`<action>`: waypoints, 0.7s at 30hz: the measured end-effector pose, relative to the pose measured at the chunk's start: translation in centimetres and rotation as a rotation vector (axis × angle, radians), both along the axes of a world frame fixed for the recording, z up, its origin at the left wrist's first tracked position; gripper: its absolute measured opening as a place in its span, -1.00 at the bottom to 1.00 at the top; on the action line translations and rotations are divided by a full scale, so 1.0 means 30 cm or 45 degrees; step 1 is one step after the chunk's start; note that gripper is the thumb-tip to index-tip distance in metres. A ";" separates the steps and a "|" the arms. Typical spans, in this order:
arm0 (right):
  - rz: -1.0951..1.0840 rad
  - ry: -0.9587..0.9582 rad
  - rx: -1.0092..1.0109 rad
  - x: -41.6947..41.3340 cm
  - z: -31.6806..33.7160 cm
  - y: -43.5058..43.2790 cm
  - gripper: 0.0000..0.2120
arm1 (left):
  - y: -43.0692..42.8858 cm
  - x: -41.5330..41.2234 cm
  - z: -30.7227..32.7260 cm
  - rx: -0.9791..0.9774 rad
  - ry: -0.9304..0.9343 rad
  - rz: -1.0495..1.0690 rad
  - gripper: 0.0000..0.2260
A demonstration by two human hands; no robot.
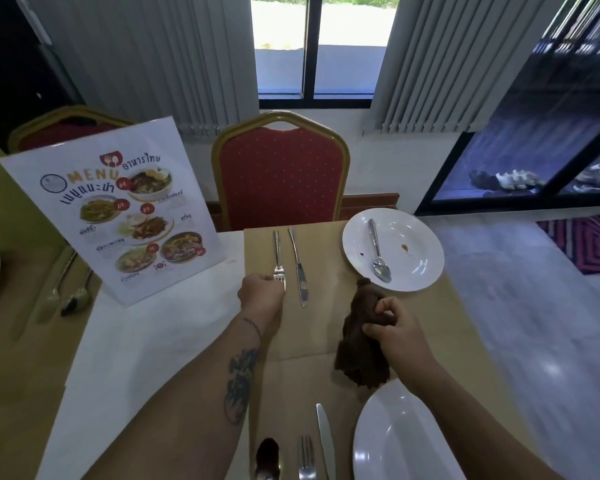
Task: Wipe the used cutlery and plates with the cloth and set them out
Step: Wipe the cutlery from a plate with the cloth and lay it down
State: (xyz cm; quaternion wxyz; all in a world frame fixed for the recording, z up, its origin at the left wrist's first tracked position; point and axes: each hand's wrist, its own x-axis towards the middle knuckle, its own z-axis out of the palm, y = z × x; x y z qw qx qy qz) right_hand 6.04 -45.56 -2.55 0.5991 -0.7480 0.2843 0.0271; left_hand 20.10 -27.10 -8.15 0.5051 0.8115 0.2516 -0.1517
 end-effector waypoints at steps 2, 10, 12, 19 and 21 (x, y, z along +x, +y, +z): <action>0.003 0.015 0.008 -0.002 -0.006 -0.004 -0.78 | -0.004 0.011 -0.006 0.025 -0.005 -0.032 -0.82; -0.007 0.003 -0.015 0.007 -0.008 -0.020 -0.75 | -0.020 0.032 -0.029 0.071 -0.011 -0.122 -0.84; -0.013 -0.003 -0.025 0.008 -0.007 -0.024 -0.74 | -0.018 0.031 -0.031 0.092 -0.016 -0.135 -0.84; -0.067 -0.013 0.000 0.023 0.007 -0.060 -0.75 | -0.024 0.019 -0.035 0.219 -0.135 -0.193 -0.84; -0.108 -0.033 0.032 0.033 0.011 -0.078 -0.72 | -0.057 0.024 -0.022 0.240 -0.183 -0.218 -0.87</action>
